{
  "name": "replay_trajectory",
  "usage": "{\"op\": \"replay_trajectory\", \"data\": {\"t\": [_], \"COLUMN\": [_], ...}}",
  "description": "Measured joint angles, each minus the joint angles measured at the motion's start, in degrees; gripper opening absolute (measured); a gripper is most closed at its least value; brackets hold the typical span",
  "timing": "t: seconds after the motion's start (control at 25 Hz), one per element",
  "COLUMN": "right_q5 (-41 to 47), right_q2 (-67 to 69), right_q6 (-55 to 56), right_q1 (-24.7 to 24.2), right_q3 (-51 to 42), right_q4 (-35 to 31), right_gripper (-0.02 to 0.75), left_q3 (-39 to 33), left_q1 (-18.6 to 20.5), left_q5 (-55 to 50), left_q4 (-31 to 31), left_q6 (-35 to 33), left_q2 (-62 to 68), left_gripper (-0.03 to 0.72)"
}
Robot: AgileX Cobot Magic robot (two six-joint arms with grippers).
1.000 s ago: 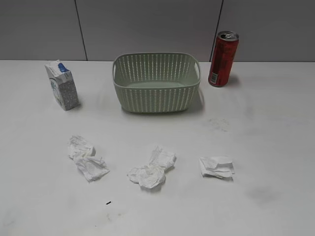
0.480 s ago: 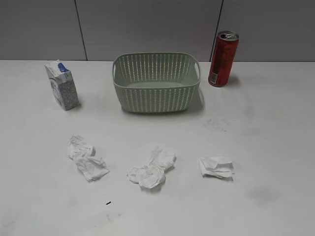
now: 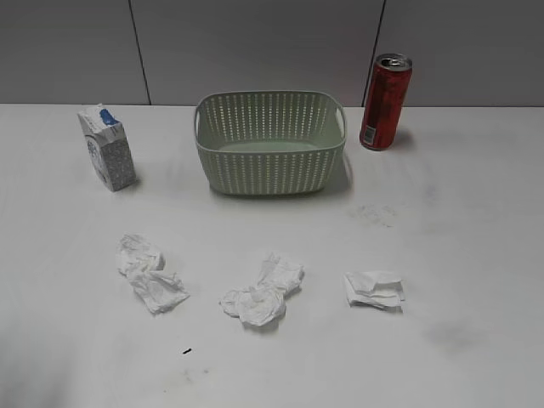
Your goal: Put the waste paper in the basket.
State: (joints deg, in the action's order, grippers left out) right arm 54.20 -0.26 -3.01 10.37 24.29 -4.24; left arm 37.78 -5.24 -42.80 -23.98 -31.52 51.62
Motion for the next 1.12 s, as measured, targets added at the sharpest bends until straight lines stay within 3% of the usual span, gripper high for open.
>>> {"op": "replay_trajectory", "data": {"t": [0.16, 0.4, 0.56, 0.88, 1.12], "right_q5": [0.0, 0.0, 0.0, 0.0, 0.0], "right_q2": [0.0, 0.0, 0.0, 0.0, 0.0], "right_q6": [0.0, 0.0, 0.0, 0.0, 0.0], "right_q1": [0.0, 0.0, 0.0, 0.0, 0.0], "right_q3": [0.0, 0.0, 0.0, 0.0, 0.0], "right_q4": [-0.05, -0.05, -0.05, -0.05, -0.05], "right_gripper": [0.589, 0.589, 0.589, 0.589, 0.589], "left_q3": [4.61, 12.72, 17.54, 24.01, 24.41], "left_q1": [-4.71, -17.32, -22.82, -24.45, -24.45], "left_q5": [0.13, 0.55, 0.73, 0.9, 0.84], "left_q4": [0.68, 5.93, 7.25, 8.0, 13.39], "left_q6": [-1.77, -2.03, -2.14, -1.89, 2.66], "left_q2": [12.07, 27.6, 38.22, 54.29, 59.9], "left_gripper": [0.587, 0.586, 0.585, 0.585, 0.585]}}
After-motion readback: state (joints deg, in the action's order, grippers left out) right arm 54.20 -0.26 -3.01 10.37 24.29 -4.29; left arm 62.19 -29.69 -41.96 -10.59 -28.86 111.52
